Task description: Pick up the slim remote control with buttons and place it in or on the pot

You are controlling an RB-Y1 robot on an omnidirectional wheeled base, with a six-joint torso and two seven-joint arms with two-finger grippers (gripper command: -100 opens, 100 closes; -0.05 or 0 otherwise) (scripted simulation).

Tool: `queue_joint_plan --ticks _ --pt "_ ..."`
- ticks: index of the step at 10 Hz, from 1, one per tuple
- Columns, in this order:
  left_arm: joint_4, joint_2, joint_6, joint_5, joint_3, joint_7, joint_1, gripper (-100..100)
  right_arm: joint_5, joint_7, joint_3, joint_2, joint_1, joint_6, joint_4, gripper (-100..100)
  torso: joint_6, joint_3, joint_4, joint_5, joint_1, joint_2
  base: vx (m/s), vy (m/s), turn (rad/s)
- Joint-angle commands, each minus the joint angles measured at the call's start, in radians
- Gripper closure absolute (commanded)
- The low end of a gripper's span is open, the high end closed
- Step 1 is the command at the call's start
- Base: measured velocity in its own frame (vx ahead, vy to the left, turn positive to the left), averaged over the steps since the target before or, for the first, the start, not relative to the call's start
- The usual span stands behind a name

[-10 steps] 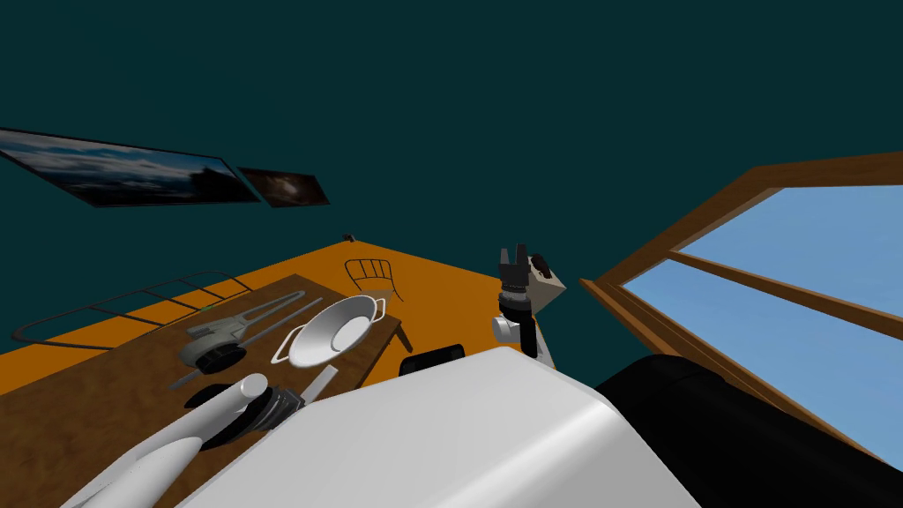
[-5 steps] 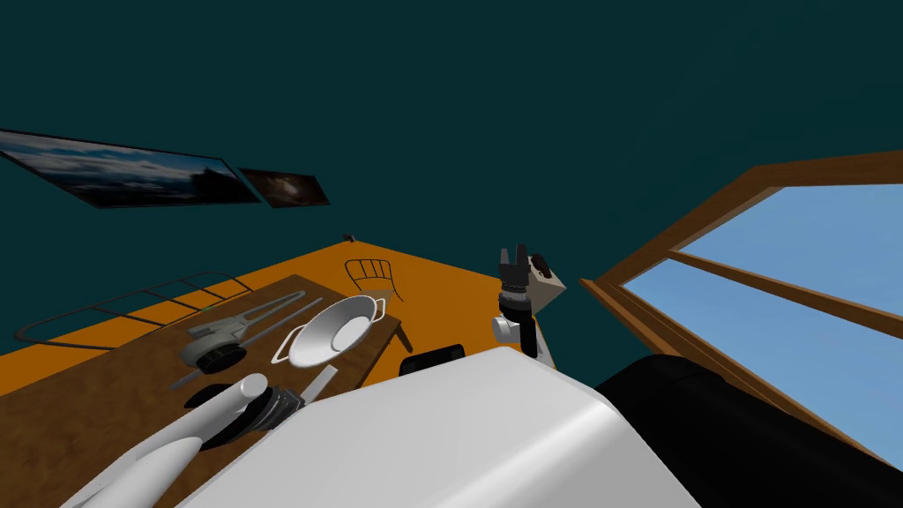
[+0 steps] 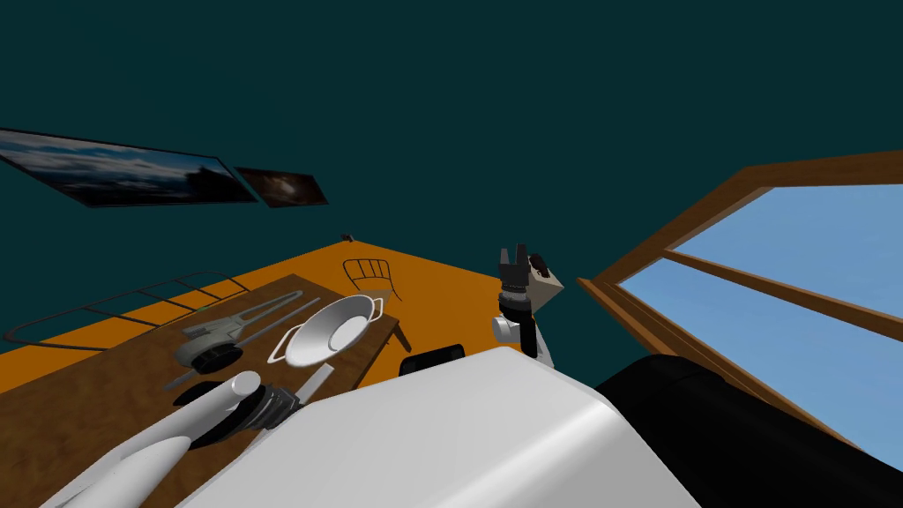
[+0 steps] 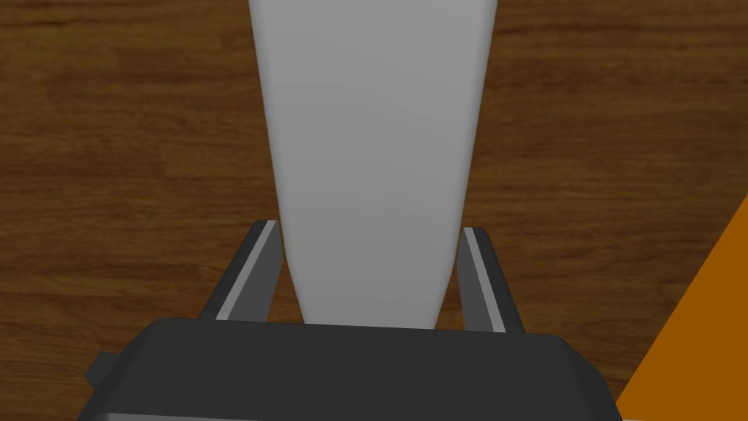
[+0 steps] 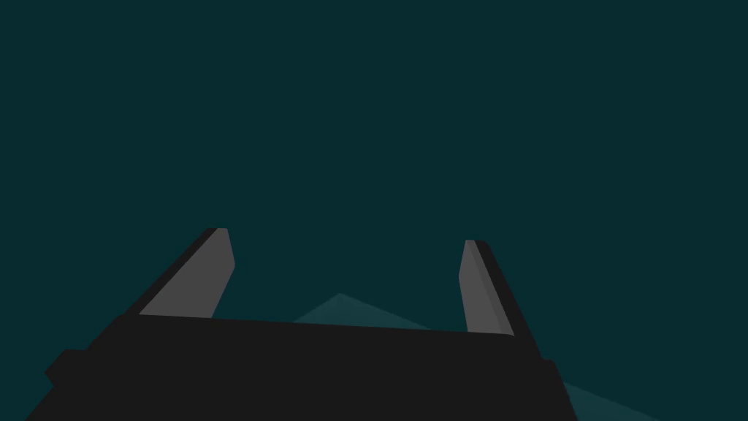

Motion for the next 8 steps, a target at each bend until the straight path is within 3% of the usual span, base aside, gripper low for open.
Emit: queue_joint_plan --ticks 1,3,4,8 --pt "-0.013 0.040 0.017 -0.005 0.012 0.002 -0.022 100 0.000 0.000 0.000 0.000 0.000 0.000 0.000 0 0.000 0.000 0.000 0.000 0.000 0.000 -0.065 -0.083 0.000" --pt "-0.013 0.040 0.017 -0.005 0.012 0.002 -0.022 100 0.000 0.000 0.000 0.000 0.000 0.000 0.000 0 0.000 0.003 0.001 -0.002 -0.007 0.004 -0.058 -0.093 0.007" --pt "-0.013 0.080 0.047 -0.020 0.020 0.005 -0.042 100 0.000 0.000 0.000 0.000 0.000 0.000 0.000 0 0.000 0.002 0.001 -0.002 -0.007 0.003 -0.073 -0.088 -0.019" --pt "0.018 0.146 0.135 -0.071 0.025 0.015 -0.072 100 0.000 0.000 0.000 0.000 0.000 0.000 0.000 0 0.000 0.002 0.001 -0.003 -0.005 0.004 -0.053 -0.052 -0.036"
